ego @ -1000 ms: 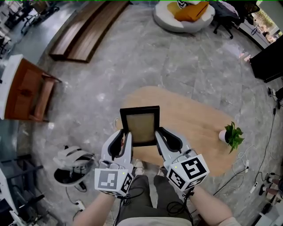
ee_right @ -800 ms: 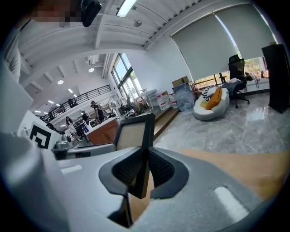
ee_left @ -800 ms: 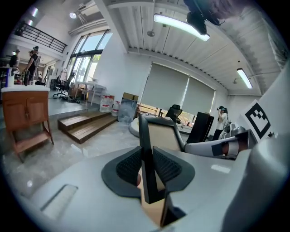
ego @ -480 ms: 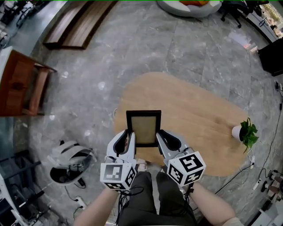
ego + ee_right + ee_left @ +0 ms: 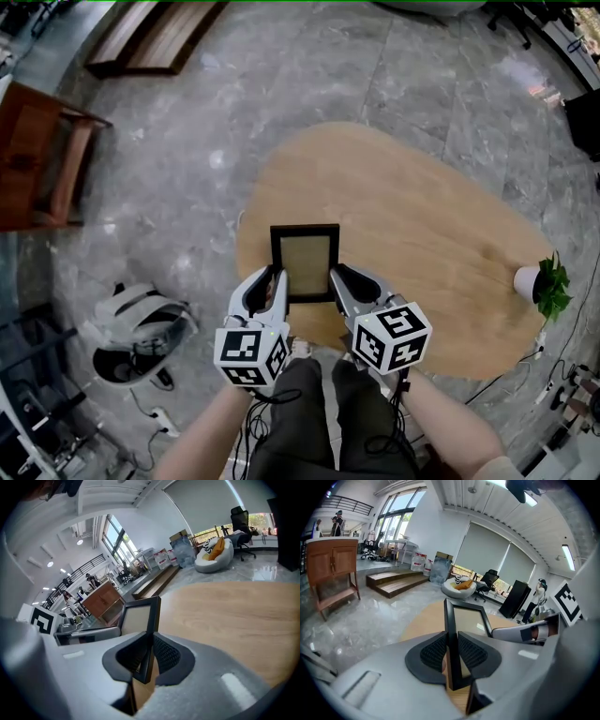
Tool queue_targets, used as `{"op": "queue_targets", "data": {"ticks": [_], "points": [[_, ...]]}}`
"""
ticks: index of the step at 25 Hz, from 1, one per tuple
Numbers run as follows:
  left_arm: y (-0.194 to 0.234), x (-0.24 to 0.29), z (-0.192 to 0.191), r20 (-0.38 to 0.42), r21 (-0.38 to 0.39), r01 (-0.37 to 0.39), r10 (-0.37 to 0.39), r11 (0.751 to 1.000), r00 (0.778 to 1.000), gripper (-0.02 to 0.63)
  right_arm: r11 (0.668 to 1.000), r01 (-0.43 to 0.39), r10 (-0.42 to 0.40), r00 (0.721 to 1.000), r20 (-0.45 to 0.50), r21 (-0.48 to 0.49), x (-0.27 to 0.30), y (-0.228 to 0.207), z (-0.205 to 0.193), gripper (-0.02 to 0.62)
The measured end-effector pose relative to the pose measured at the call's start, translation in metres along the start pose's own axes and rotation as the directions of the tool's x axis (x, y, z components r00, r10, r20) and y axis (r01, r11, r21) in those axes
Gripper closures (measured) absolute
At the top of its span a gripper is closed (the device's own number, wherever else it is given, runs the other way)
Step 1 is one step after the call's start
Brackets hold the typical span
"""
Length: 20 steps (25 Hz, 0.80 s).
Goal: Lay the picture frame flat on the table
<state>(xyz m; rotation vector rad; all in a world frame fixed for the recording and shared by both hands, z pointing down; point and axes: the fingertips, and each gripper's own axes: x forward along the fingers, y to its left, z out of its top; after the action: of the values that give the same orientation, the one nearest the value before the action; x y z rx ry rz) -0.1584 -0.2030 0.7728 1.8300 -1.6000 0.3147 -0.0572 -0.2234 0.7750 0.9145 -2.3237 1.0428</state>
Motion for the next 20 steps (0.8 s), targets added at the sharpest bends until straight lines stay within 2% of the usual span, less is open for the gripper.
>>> {"op": "queue_targets", "data": {"ticks": [9, 20], "points": [[0.014, 0.025, -0.048, -0.099, -0.02, -0.022, 0.02, 1.0, 0.995, 0.509, 0.999, 0.036, -0.035, 0.996, -0.078, 0.014, 0.027, -0.023, -0.043, 0.551], [0.022, 0.033, -0.065, -0.151, -0.032, -0.046, 0.04, 0.998, 0.988, 0.507, 0.997, 0.066, -0.07, 0.992, -0.109, -0.043, 0.04, -0.03, -0.057, 0.543]]}}
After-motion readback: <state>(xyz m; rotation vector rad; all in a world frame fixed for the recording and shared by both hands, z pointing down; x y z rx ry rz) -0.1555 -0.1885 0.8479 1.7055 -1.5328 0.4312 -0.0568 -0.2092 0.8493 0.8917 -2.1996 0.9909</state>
